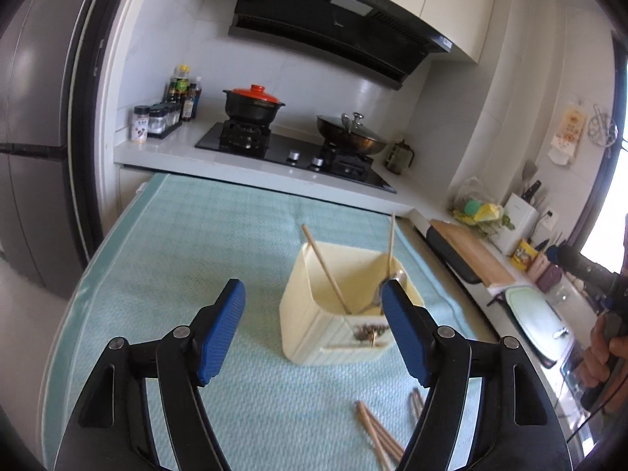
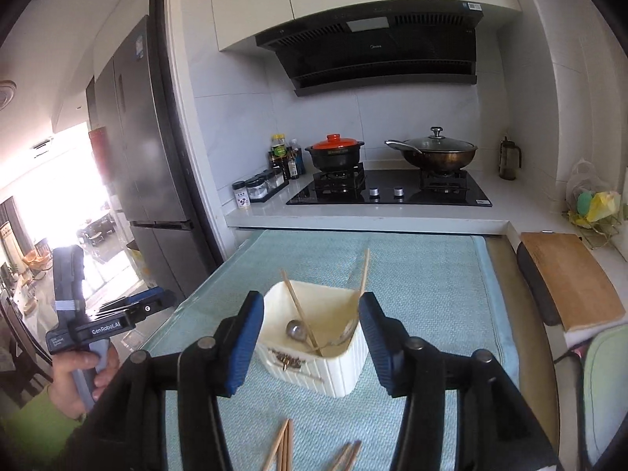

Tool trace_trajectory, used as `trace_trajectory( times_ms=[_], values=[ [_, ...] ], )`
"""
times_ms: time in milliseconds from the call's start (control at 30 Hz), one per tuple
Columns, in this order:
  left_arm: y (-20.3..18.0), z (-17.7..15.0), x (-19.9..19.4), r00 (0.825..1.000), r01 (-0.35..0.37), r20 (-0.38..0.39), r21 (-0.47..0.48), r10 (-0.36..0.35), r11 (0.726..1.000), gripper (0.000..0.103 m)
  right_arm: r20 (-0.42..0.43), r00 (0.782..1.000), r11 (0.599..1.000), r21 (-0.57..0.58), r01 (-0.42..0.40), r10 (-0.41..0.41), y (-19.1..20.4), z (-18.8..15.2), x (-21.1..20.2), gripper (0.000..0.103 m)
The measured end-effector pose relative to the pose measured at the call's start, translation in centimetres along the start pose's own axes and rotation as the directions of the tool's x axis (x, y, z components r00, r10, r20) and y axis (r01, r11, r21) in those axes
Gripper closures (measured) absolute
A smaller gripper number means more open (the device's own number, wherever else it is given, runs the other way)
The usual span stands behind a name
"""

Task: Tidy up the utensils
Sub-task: 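Withdraw both grippers from the holder toward the loose chopsticks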

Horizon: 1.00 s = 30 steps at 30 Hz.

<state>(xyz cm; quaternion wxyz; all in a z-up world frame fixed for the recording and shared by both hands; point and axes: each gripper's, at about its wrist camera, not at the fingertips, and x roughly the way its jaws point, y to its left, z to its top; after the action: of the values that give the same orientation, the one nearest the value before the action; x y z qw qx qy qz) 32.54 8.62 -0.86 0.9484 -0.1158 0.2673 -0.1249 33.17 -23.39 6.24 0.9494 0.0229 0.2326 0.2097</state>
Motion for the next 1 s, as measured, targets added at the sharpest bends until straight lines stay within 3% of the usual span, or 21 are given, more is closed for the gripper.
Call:
trace_trajectory(
  times_ms=[133,300,400,533,633,733,1000],
  values=[
    [0.1,-4.0,-4.3,1.000,-0.016,-0.007,0.007,0.016,1.000,0.023,0.046,0.997,0.998,0.001,0.057,-0.057,0.8,-4.1,-5.4,0.051],
    [-0.7,-9.4,-8.1,0.998,-0.058,-0.035,0.013,0.058,0.998,0.018,0.103,0.974,0.980,0.033,0.198,-0.201,1.4,-10.4,-10.6,0.049],
    [-1.2,-12.0,-9.1,0.995,-0.070,-0.077,0.015,0.071,0.997,0.018,0.051,0.967,0.965,0.093,0.244,-0.250,0.8,-14.4,-11.6,0.049],
    [-1.9,-14.7,-9.2,0.985,-0.081,-0.151,0.009,0.081,0.997,0.017,-0.082,0.951,0.945,0.114,0.307,-0.299,0.0,-19.7,-10.5,0.049],
    [-2.5,-16.1,-8.4,0.978,-0.068,-0.198,0.009,0.068,0.998,0.017,-0.188,0.941,0.944,0.125,0.306,-0.280,-0.3,-22.9,-9.0,0.049],
    [-3.4,-17.1,-7.2,0.972,-0.056,-0.229,0.024,0.060,0.998,0.017,-0.232,0.936,0.947,0.120,0.298,-0.265,-0.1,-24.4,-8.1,0.049],
    [-5.5,-18.3,-5.4,0.960,-0.028,-0.278,0.022,0.033,0.999,0.017,-0.224,0.947,0.958,0.123,0.260,-0.228,1.0,-24.8,-7.1,0.050]
  ],
)
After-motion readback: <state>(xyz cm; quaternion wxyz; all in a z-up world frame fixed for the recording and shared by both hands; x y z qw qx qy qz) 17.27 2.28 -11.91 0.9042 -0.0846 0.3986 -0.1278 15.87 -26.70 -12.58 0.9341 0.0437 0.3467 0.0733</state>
